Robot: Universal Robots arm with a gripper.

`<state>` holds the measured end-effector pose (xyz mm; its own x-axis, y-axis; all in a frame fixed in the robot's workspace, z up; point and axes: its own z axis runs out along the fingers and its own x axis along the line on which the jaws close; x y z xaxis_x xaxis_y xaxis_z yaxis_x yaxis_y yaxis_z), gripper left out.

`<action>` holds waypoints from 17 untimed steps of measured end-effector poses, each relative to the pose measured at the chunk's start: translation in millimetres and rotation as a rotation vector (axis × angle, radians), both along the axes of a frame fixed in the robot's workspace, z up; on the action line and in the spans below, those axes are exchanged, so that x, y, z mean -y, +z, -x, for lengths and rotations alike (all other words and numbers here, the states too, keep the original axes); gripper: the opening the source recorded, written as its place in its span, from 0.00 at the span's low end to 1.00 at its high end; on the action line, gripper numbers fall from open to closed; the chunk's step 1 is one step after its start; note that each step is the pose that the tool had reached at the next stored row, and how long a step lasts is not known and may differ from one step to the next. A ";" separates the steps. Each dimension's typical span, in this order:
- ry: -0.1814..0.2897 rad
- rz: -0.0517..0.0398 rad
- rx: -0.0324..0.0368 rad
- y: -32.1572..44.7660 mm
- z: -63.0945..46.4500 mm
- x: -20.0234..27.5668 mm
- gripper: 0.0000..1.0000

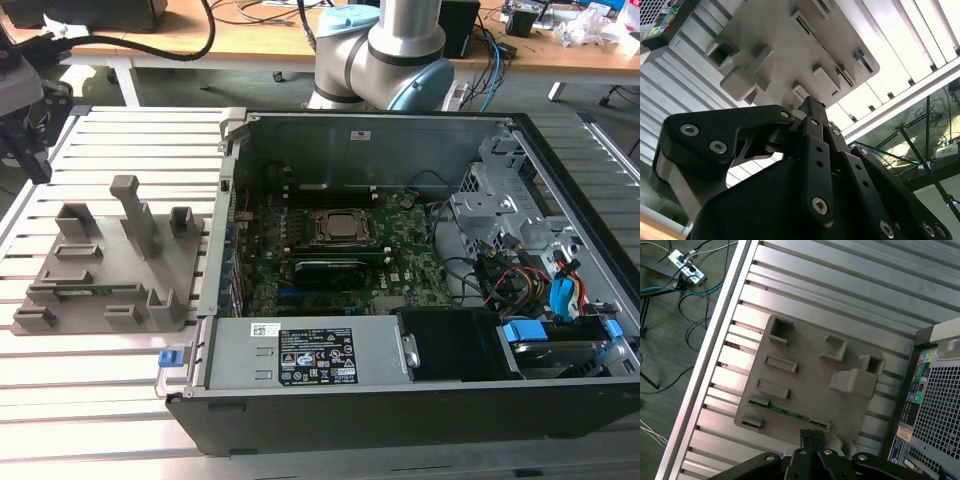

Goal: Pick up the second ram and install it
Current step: 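Pick up the second ram and move it above second insertion slot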

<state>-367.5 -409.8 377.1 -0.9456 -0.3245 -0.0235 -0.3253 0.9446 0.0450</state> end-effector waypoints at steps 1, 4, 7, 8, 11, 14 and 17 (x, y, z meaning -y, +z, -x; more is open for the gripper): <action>0.022 0.0000 0.0000 0.0 0.0 0.0 0.11; 0.061 0.0001 0.0000 0.0 0.0 0.0 0.11; 0.105 0.0000 0.0000 0.0 0.0 0.0 0.11; 0.125 0.0001 0.0000 0.0 0.0 0.0 0.11; 0.166 0.0001 0.0000 0.0 0.0 0.0 0.11; 0.226 0.0000 0.0000 0.0 0.0 0.0 0.11; 0.258 0.0001 0.0000 0.0 0.0 0.0 0.11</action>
<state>-367.5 -409.9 377.1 -0.8313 -0.5554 -0.0234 -0.5558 0.8301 0.0449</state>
